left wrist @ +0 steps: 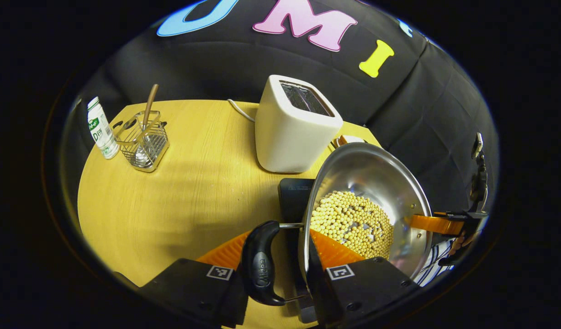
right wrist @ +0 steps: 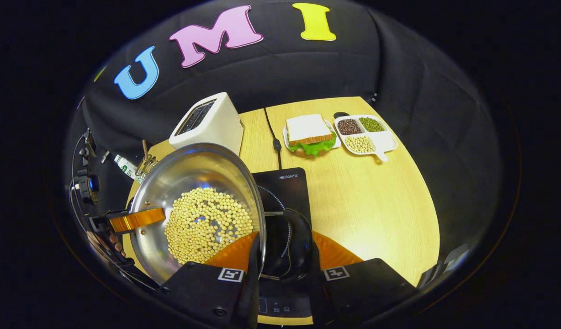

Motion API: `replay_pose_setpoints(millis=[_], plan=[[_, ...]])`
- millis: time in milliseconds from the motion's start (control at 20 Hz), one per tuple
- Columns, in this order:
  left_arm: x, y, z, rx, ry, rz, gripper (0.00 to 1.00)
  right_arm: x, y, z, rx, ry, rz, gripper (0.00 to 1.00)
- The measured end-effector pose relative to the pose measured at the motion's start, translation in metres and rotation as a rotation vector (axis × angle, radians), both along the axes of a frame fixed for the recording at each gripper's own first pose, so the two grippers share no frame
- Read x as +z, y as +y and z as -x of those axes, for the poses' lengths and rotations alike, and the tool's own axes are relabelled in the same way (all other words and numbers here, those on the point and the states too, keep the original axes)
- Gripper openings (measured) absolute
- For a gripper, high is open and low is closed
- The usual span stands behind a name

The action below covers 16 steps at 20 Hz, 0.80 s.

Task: First push the handle of the pot to place it horizontally, then grasp the pot with both hands and set it on the induction cooktop.

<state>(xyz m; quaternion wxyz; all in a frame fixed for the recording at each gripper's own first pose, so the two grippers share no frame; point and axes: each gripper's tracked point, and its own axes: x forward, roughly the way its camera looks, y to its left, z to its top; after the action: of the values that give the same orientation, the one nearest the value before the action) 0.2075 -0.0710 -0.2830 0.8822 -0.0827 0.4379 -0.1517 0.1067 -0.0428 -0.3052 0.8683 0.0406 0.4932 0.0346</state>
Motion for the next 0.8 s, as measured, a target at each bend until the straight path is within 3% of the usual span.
replay_pose_setpoints(millis=[750,800], plan=[[-0.030,-0.018,-0.005,0.062,0.079,0.000,0.60,-0.031,-0.021,-0.023,0.041,0.061,-0.024,0.48],[-0.032,-0.018,-0.005,0.064,0.085,0.003,0.60,-0.030,-0.021,-0.023,0.043,0.059,-0.025,0.43]])
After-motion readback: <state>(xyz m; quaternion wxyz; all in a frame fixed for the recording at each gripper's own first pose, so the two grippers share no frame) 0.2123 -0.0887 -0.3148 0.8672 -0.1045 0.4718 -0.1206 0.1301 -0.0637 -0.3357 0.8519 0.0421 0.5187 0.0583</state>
